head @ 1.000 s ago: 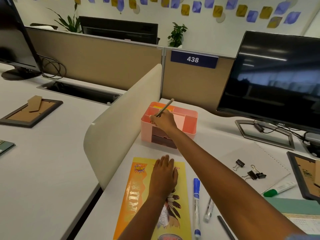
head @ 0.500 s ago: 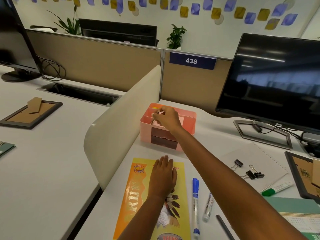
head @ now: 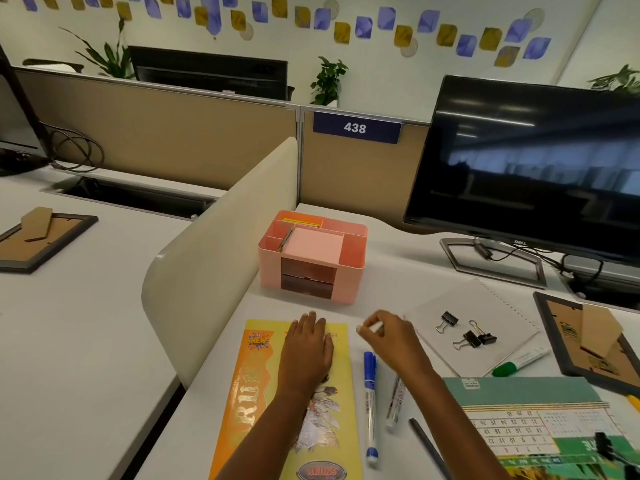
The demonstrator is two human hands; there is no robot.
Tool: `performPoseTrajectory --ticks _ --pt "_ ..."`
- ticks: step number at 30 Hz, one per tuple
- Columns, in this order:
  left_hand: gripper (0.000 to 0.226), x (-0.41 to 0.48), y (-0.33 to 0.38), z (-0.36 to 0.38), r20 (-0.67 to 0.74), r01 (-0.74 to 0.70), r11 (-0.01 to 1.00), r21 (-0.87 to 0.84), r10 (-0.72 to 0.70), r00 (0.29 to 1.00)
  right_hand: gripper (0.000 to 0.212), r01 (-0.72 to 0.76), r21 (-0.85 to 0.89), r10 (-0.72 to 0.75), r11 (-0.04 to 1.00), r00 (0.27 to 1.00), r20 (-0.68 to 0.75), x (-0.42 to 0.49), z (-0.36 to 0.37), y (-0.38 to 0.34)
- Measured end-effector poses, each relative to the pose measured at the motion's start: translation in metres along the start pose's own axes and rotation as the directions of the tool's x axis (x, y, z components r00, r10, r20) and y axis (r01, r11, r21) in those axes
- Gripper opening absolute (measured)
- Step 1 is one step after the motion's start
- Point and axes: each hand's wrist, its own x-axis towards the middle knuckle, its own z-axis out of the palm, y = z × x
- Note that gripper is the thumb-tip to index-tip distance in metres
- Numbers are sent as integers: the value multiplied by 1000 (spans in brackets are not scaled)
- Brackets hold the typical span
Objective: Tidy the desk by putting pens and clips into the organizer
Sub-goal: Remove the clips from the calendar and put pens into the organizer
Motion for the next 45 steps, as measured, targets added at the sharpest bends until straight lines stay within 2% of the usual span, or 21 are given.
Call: performPoseTrajectory --ticks 3,7,10,13,16,19,21,24,26,30,33,41,45 --pt "31 1 -1 2 -26 -3 1000 18 4 1000 37 -83 -113 91 990 993 69 -16 9 12" --pt "33 1 -1 0 -26 -12 1000 23 12 1000 41 -89 -192 110 977 988 104 -24 25 16" --pt "28 1 -1 0 -38 -10 1000 17 11 999 39 -79 -212 105 974 987 118 -23 27 15" --pt "31 0 -1 1 -24 -15 1000 21 16 1000 38 -55 -156 70 986 993 94 -17 17 9" --pt "43 1 0 -1 4 -19 1000 15 19 1000 33 53 -74 -56 996 997 -49 -6 -5 -8" --pt "44 1 0 -1 7 -24 1000 19 24 1000 32 199 74 -178 977 956 -233 7 -30 -35" --pt "44 1 0 -1 17 -24 1000 19 24 1000 32 313 131 -244 940 892 -381 16 -42 -54" --pt "43 1 0 -2 27 -19 1000 10 18 999 29 453 119 -307 883 752 -584 32 -49 -70" --pt "44 1 0 -2 31 -16 1000 6 15 999 28 495 119 -314 861 700 -641 41 -48 -74" --pt "43 0 0 -2 37 -15 1000 3 15 999 28 525 125 -314 842 665 -677 49 -39 -72" --pt "44 2 0 -2 44 -6 1000 5 6 999 25 516 110 -322 849 673 -666 54 -29 -65" --pt "44 1 1 -2 63 -5 1000 14 4 998 16 396 108 -294 912 814 -501 57 -2 -27" --pt "44 1 0 -4 62 -5 1000 15 4 998 11 361 62 -287 930 822 -492 47 -5 -17"
